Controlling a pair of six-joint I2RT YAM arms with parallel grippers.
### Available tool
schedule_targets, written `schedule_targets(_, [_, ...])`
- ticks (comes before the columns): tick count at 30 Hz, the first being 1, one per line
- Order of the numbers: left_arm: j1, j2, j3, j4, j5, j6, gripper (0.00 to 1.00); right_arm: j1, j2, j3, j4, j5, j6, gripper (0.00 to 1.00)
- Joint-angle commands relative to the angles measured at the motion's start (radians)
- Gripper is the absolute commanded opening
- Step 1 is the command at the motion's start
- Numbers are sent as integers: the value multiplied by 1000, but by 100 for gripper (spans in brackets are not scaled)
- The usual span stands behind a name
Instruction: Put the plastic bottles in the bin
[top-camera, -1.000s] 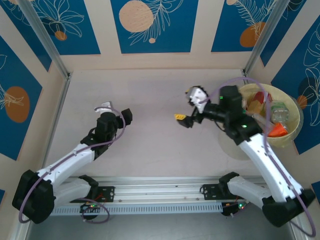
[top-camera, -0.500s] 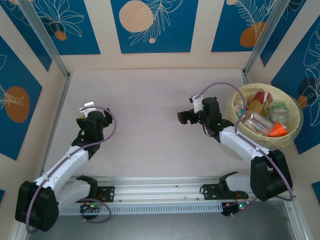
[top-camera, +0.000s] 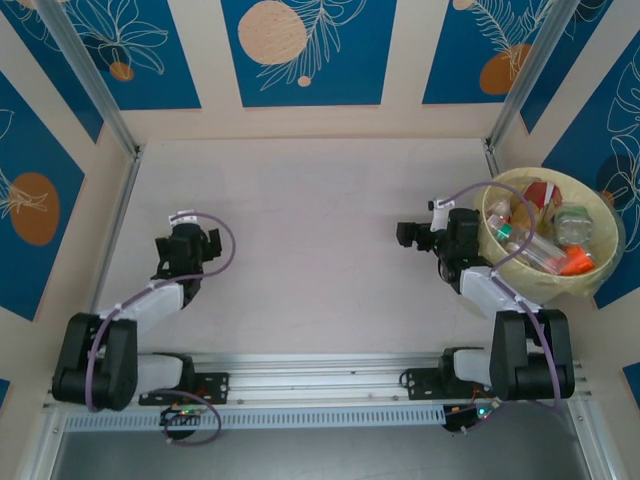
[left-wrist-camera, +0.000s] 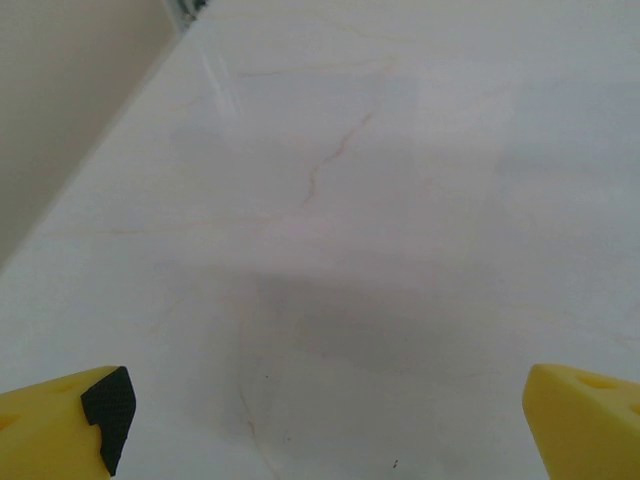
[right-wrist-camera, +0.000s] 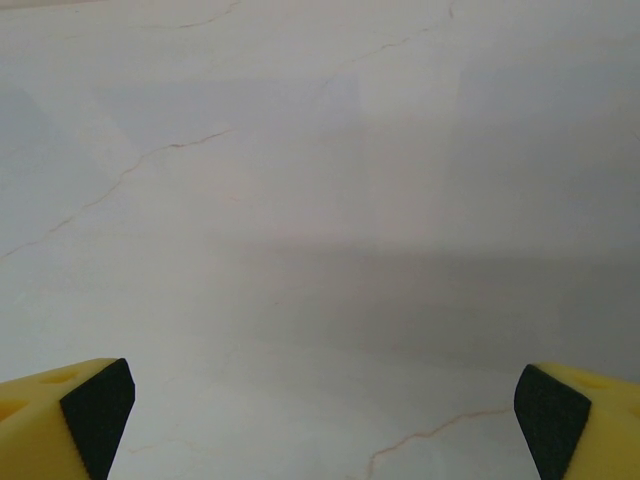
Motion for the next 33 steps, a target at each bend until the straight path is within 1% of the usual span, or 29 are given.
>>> schedule_targets(1, [31,74,-2,145,148,115,100,-30,48,-12,106,-55,0,100])
schedule_targets(3, [32,113,-11,252,198,162,100,-38,75,-17,137,-76,0,100])
schedule_targets(4, [40,131,-26,325,226,144,100,-38,88,-22,163,-87,0,100])
schedule_targets(5, [55,152,-36,370,291,145,100,-38,101,-24,185,-101,1,100])
schedule_targets(6, [57,179,-51,417,315,155,100,-38,111,-25,202,-109,5,100])
schedule_targets(7, [55,223,-88,516,335,165,100,-38,123,-28,227,-118,11,100])
schedule_targets(8, [57,273,-123,650,328,163,100,-38,136,-33,252,-128,15,100])
schedule_targets(9, [56,270,-142,683,311,151,100,-36,145,-36,273,-135,17,100])
schedule_targets(10, [56,237,-138,617,280,138,100,-35,149,-33,277,-140,14,100])
schedule_targets(12, [56,261,-110,603,170,102,100,-29,158,-48,332,-136,-4,100])
schedule_targets(13, [44,247,-88,534,150,105,100,-22,165,-67,383,-124,-15,100])
schedule_targets(14, [42,256,-94,565,145,110,100,-20,175,-76,410,-114,-15,99])
schedule_targets(15, [42,255,-94,561,145,108,100,-19,188,-90,439,-107,-14,100])
schedule_targets(18, [42,251,-92,549,145,106,100,-17,273,-165,657,-104,-7,100])
schedule_targets(19, [43,255,-92,557,144,109,100,-11,273,-158,656,-87,-9,100])
schedule_targets(20, [42,251,-92,551,147,108,100,-10,256,-119,541,-63,-7,100])
schedule_targets(21, [42,252,-93,554,145,108,100,-10,271,-109,536,-14,17,100])
schedule_targets(23, [43,251,-96,558,149,109,100,0,265,-116,540,29,16,100])
schedule_targets(33, [42,252,-93,556,157,112,100,5,267,-112,542,32,12,100])
